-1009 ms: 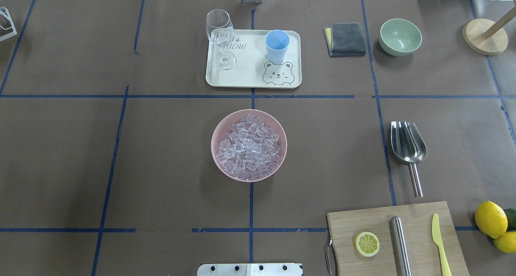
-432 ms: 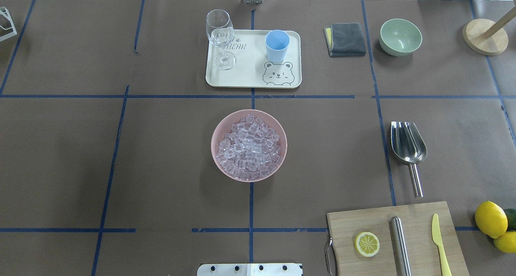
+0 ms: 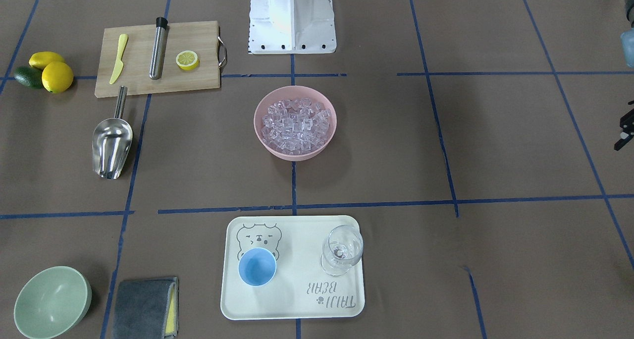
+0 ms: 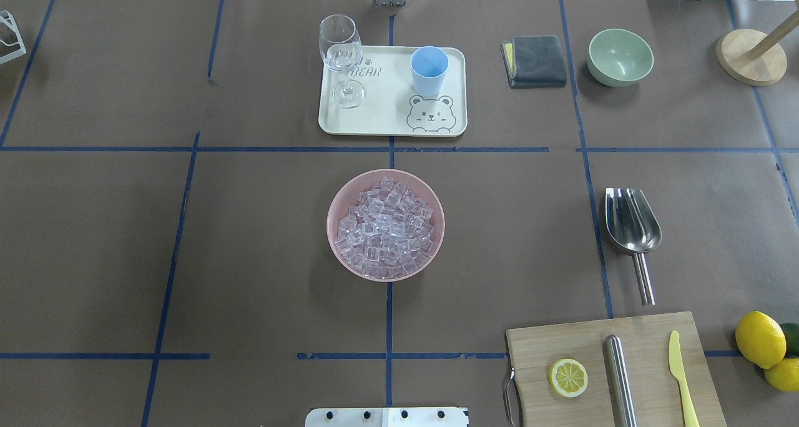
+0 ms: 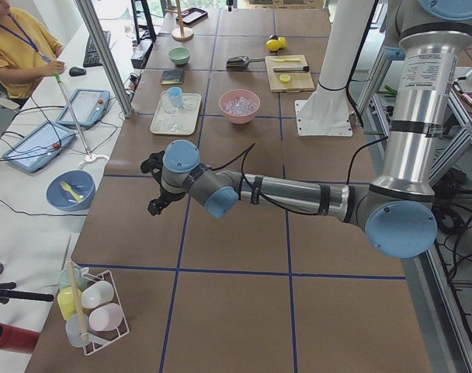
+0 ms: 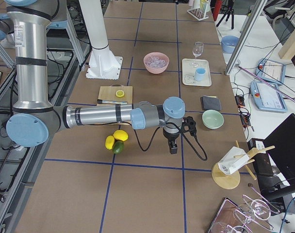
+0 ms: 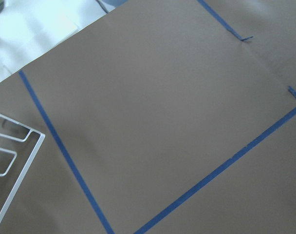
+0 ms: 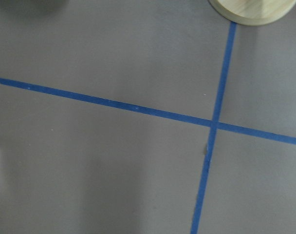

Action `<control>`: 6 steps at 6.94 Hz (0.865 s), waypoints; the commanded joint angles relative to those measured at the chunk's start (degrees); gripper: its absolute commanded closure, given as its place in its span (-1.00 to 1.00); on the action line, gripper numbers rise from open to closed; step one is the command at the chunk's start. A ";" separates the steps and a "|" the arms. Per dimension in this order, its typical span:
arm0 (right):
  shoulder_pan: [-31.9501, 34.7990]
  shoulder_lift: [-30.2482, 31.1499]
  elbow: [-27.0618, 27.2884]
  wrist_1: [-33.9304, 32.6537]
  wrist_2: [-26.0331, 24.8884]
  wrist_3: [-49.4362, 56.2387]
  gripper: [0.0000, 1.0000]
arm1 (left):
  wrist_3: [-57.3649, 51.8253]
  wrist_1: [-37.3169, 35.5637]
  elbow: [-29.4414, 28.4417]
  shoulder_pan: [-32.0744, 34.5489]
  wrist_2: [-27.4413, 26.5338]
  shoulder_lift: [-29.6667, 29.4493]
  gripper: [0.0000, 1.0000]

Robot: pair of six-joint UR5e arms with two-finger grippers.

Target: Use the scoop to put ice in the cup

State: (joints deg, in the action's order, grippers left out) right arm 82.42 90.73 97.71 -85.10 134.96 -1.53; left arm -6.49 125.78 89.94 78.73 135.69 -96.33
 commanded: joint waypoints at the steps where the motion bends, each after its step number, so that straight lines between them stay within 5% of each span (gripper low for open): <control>1: -5.41 -2.57 0.28 0.11 -0.22 -1.45 -1.00 | 5.08 12.66 0.06 -12.48 -0.77 -1.39 -1.00; 4: -6.57 -2.67 2.56 0.11 -0.05 -5.04 -1.00 | 5.53 19.51 -0.55 -28.58 -1.38 -10.07 -1.00; 6: -7.36 -2.49 4.41 0.11 -0.04 -7.61 -1.00 | 4.75 20.72 -0.73 -39.83 -12.60 -13.43 -1.00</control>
State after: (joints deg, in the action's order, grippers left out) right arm 75.53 88.15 101.17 -84.99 134.90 -7.76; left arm -1.06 145.46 89.35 45.28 128.03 -107.71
